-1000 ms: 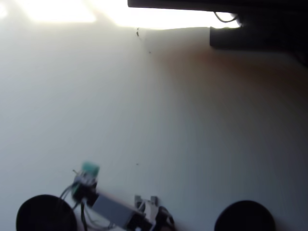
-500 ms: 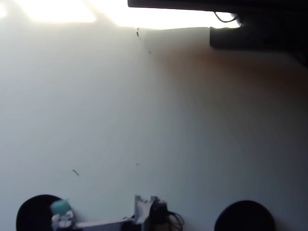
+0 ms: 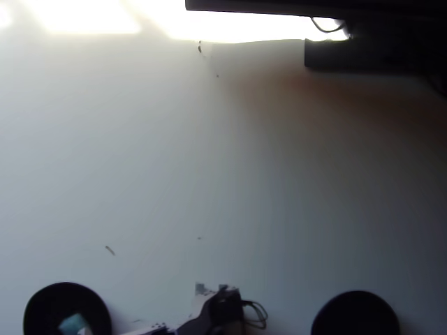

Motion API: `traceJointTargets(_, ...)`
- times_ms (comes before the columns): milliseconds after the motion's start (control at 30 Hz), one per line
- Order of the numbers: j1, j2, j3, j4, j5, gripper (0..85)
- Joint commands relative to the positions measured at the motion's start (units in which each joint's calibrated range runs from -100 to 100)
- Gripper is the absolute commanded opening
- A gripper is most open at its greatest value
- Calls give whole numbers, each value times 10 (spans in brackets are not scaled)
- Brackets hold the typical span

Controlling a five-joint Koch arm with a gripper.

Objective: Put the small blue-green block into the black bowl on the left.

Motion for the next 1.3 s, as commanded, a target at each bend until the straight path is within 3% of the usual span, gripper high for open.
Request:
traceJointTargets(0,-6,1,31,-45,0,139)
traceJointTargets(67,-12,0,25,-45,0,231)
traceJointTargets(133,-16,0,6,-45,1,460)
traceJointTargets(167,-18,0,-2,-45,1,522)
traceJointTargets(333,-60,-37,-6,-45,2,513)
traceJointTargets(667,-327,-67,59,-45,-29,460)
traceJointTargets(933,-478,-27,21,-19,-40,510)
traceJointTargets(1067,-536,-85,-99,139,-50,552)
traceJointTargets(1133,-564,-214,-304,344,-69,548)
traceJointTargets(1200,-584,-367,-562,601,-74,484)
traceJointTargets(1267,-593,-420,-702,744,-88,475)
